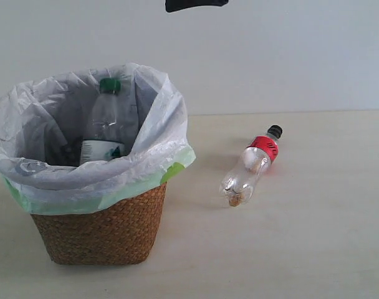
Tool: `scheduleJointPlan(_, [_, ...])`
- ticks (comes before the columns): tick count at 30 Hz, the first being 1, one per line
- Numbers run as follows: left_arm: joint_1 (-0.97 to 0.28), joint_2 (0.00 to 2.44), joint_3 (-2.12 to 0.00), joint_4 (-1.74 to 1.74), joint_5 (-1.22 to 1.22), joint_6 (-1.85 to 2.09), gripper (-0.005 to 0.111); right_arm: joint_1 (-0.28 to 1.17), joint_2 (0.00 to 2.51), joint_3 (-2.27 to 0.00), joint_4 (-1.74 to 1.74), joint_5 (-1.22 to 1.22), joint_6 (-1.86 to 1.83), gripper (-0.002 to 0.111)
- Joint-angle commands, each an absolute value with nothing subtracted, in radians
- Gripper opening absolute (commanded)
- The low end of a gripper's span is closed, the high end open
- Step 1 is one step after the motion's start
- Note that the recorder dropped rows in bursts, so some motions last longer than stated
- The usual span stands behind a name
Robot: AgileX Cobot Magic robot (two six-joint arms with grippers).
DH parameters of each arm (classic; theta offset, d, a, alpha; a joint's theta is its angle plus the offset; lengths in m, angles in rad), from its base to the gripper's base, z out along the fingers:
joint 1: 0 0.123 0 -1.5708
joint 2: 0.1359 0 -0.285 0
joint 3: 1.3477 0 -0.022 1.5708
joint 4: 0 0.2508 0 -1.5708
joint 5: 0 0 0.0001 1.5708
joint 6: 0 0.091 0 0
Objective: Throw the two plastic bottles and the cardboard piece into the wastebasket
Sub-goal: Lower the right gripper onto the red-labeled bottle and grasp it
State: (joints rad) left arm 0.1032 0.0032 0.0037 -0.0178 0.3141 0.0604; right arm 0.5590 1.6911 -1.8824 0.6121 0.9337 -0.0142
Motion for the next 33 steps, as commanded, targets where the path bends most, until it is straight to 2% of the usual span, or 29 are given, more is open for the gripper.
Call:
scheduleJointPlan(1, [0.107, 0.0, 0.0, -0.018, 0.308, 0.052, 0.108, 0.558, 1.686, -1.887, 0.437, 1.04, 0.036, 0.088])
scheduleJointPlan(5, [0.107, 0.0, 0.0, -0.018, 0.308, 0.052, 0.108, 0.558, 1.688, -1.883, -0.06, 1.221, 0.333, 0.088])
scheduleJointPlan(8, [0.107, 0.0, 0.0, -0.018, 0.308, 0.052, 0.108, 0.547, 1.695, -1.844, -0.29, 1.221, 0.394, 0.086])
scheduleJointPlan(13, [0.107, 0.0, 0.0, -0.018, 0.308, 0.052, 0.108, 0.474, 1.75, -1.755, -0.258, 1.221, 0.462, 0.068])
scheduleJointPlan(21, [0.107, 0.0, 0.0, -0.018, 0.308, 0.052, 0.108, 0.408, 1.927, -1.718, -0.199, 1.221, 0.489, 0.067])
scheduleJointPlan(33, [0.107, 0.0, 0.0, -0.018, 0.308, 0.052, 0.108, 0.389, 2.135, -1.718, -0.155, 0.988, 0.673, 0.067])
